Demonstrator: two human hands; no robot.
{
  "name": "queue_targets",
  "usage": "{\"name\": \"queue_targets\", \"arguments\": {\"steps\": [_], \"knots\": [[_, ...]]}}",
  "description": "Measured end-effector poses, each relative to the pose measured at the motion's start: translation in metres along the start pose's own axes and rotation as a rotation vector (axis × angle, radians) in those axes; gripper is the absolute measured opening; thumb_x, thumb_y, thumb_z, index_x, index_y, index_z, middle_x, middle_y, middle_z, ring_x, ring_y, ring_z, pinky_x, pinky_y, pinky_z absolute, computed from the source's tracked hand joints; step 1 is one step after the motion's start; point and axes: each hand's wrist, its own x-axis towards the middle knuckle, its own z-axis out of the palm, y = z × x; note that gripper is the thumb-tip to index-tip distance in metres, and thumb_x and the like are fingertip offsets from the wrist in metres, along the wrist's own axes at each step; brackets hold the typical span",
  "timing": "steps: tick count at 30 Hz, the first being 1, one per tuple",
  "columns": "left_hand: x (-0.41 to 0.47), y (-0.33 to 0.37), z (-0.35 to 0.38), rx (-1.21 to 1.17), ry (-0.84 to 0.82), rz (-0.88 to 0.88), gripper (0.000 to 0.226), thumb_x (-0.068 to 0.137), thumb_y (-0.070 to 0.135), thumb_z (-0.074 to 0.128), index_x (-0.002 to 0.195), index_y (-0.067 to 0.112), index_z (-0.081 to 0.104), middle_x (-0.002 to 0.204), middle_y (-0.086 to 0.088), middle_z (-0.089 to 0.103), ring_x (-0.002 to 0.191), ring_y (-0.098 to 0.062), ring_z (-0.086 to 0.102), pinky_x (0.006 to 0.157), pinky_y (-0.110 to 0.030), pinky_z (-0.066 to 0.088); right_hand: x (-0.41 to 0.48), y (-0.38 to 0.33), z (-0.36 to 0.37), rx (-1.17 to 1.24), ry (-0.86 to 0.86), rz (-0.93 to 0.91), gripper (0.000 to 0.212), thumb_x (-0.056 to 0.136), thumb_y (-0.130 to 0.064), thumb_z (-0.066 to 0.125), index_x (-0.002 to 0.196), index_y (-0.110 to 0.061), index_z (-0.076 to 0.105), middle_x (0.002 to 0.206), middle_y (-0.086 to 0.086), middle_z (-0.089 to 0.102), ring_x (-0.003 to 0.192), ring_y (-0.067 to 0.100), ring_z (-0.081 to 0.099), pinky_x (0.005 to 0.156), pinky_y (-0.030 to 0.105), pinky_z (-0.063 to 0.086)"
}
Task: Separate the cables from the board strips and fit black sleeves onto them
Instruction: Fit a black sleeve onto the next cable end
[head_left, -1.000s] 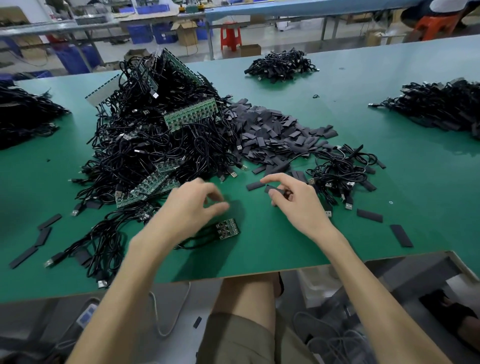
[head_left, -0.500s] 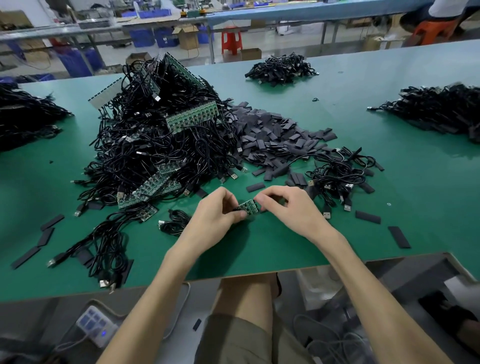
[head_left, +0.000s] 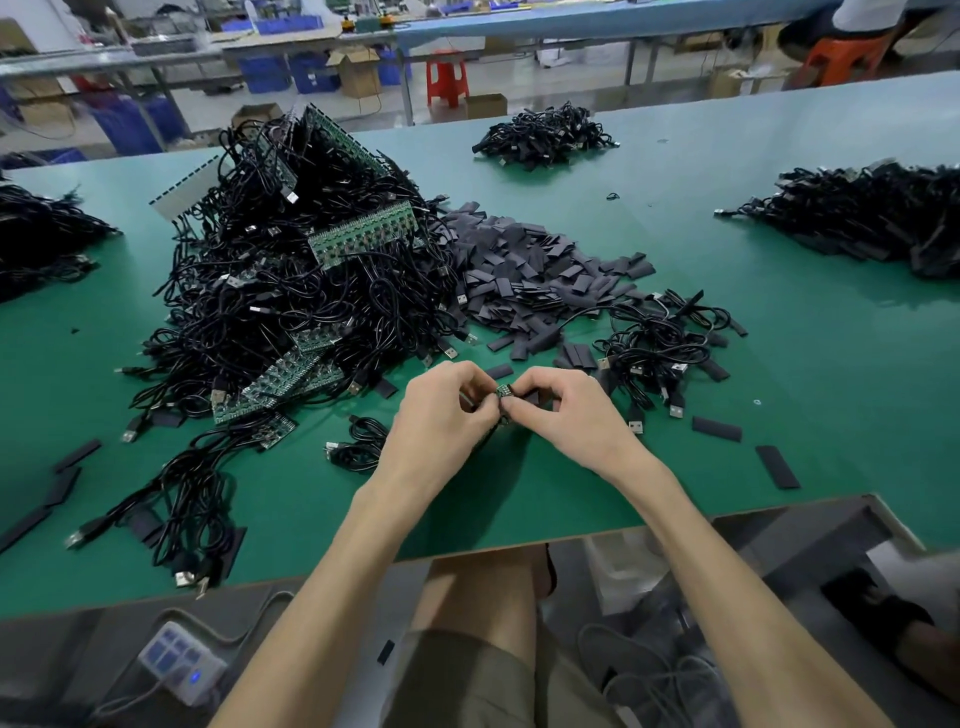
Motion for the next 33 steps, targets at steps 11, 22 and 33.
{"name": "queue_targets", "arguments": {"steps": [11, 22, 33], "knots": [[0.007, 0.009, -0.003, 0.028, -0.039, -0.050, 0.005, 0.083, 0.010, 0.074, 0.086, 0.015, 0.073, 0.075, 0.004, 0.069, 0.070, -0.008, 0.062, 0.059, -0.010, 0.045, -0.001, -0.002, 0.000, 0.034, -0.017, 0.033, 0.007, 0.090, -0.019, 0.074, 0.084, -0.017, 0.072, 0.078, -0.004, 0.071, 0.060, 0.000, 0.051, 0.060, 0.014, 0.036], [0.003, 0.001, 0.004, -0.064, -0.022, -0.079, 0.013, 0.082, 0.012, 0.076, 0.077, 0.020, 0.067, 0.066, 0.010, 0.065, 0.057, 0.006, 0.057, 0.053, -0.009, 0.041, 0.001, 0.003, -0.001, 0.026, -0.034, 0.033, 0.009, 0.091, -0.020, 0.075, 0.082, -0.018, 0.073, 0.064, -0.019, 0.062, 0.056, -0.001, 0.051, 0.055, 0.013, 0.036], [-0.002, 0.003, 0.008, -0.099, 0.002, -0.056, 0.017, 0.086, 0.010, 0.075, 0.077, 0.020, 0.064, 0.071, 0.007, 0.065, 0.062, 0.002, 0.057, 0.056, -0.011, 0.043, 0.001, 0.000, -0.003, 0.025, -0.017, 0.054, 0.012, 0.091, -0.021, 0.074, 0.080, -0.017, 0.073, 0.072, -0.011, 0.067, 0.064, 0.005, 0.056, 0.063, 0.027, 0.044]]}}
